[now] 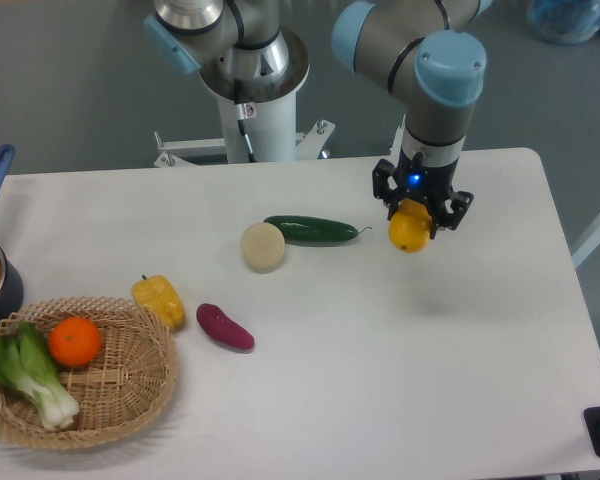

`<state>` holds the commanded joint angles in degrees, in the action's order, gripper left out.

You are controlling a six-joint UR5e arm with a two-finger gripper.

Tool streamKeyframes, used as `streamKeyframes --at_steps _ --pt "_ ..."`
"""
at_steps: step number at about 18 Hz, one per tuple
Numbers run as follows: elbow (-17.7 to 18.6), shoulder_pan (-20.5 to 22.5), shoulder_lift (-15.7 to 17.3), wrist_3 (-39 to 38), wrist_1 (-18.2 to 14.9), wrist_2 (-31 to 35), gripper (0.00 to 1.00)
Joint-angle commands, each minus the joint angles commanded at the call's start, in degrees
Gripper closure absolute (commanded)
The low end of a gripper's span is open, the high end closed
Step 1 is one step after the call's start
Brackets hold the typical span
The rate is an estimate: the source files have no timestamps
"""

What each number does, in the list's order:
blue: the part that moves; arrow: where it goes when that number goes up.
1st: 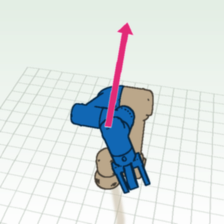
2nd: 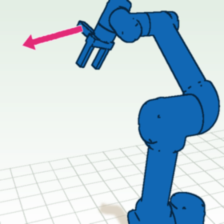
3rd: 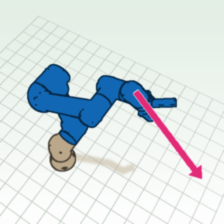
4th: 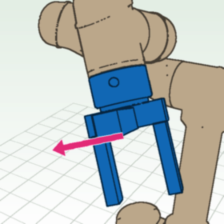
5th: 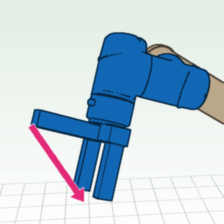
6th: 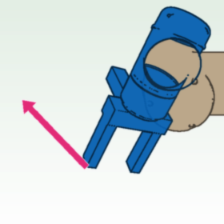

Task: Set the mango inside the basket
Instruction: 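Lift the held yellow mango with the gripper and start moving it, then carry the yellow mango over the wicker basket and lower it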

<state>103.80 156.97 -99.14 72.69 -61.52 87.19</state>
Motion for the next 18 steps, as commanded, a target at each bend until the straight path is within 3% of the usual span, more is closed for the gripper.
streamKeyframes --at_steps 9,15,18 --pt "0.9 -1.9 -0.5 -1.4 1.3 0.9 0.77" --pt "0.9 -14.0 -0.1 -11.2 6.1 0.4 0.77" --pt "1.1 -19.1 -0.5 -12.7 9.2 -1.7 0.74"
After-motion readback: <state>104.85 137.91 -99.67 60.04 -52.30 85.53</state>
